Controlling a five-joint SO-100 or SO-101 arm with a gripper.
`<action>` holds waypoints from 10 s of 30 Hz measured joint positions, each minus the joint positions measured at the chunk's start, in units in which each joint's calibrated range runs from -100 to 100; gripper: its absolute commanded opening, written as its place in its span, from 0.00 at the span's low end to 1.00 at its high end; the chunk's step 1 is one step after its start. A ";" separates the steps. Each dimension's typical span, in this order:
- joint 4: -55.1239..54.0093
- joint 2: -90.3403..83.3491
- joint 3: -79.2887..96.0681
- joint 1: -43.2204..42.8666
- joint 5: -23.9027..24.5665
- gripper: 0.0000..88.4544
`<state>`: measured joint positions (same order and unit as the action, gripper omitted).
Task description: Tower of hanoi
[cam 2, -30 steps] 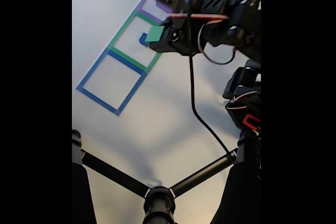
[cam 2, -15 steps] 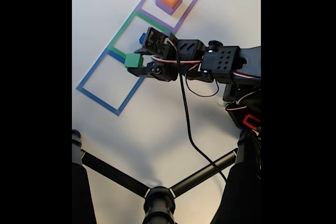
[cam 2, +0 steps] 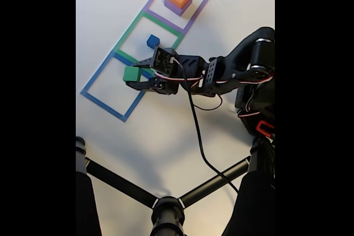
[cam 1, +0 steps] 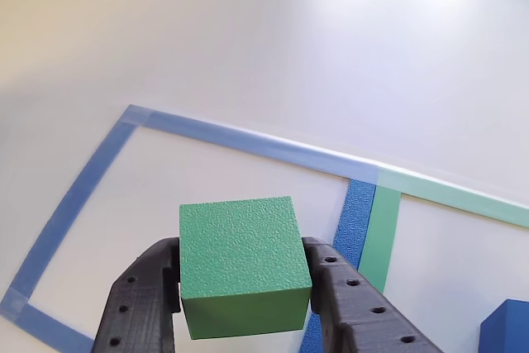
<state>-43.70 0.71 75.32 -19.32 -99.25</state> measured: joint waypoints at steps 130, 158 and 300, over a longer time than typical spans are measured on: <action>2.63 -18.07 16.34 33.55 -0.19 0.44; -23.37 18.58 3.27 28.26 -0.75 0.39; 33.57 -24.30 -4.39 -1.40 0.00 0.04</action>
<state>-10.13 -23.58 70.94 -20.72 -99.25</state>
